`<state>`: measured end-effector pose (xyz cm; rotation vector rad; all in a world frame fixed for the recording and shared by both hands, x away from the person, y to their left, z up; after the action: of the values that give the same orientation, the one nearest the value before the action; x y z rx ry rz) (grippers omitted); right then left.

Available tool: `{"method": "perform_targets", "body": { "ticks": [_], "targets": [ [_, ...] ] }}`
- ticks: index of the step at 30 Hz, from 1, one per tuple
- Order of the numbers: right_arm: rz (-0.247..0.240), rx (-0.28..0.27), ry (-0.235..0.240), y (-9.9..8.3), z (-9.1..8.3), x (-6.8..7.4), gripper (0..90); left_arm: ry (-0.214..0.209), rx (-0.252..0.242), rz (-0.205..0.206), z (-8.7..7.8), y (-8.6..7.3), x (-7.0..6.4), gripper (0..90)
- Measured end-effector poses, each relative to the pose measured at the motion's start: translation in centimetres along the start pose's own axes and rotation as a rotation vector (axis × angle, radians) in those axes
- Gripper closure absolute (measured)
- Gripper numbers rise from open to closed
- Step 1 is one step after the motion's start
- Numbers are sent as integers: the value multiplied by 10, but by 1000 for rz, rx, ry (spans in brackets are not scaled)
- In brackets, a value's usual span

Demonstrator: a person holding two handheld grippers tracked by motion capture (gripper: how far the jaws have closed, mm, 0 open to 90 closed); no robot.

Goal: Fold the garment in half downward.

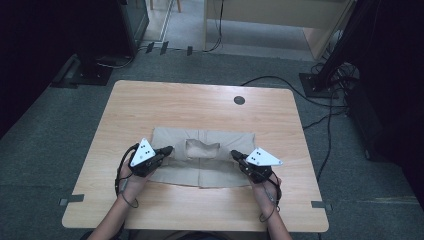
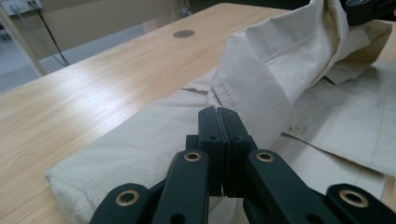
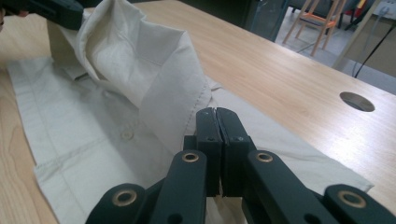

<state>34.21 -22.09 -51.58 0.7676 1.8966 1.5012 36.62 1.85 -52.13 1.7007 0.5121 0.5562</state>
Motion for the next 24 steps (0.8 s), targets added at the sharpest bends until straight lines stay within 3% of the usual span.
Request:
{"method": "perform_targets", "body": {
  "ticks": [8,16,19,24],
  "targets": [
    [31,15,21,-13,-2,2,888,-34,12,-45,-3,-9,-4,894],
    [5,41,70,-20,-5,8,882,-101,66,-66,-4,-22,-9,893],
    [-31,58,103,-24,-6,12,881,-126,67,-63,-4,-25,-10,891],
    [-28,81,128,-29,-6,12,875,-148,98,-66,-3,-33,-9,891]
  ]
}}
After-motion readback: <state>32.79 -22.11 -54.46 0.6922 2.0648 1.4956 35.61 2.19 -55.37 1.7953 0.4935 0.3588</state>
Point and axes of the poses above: each handheld gripper's, and its own axes: z roughly forward along the jaws, y roughly out of its top, x roughly to its left, the point moved 10 cm from there along z, roughly forward along the jaws, and after that the axes turned 13 degrees about -x, right-handed, at the moved point
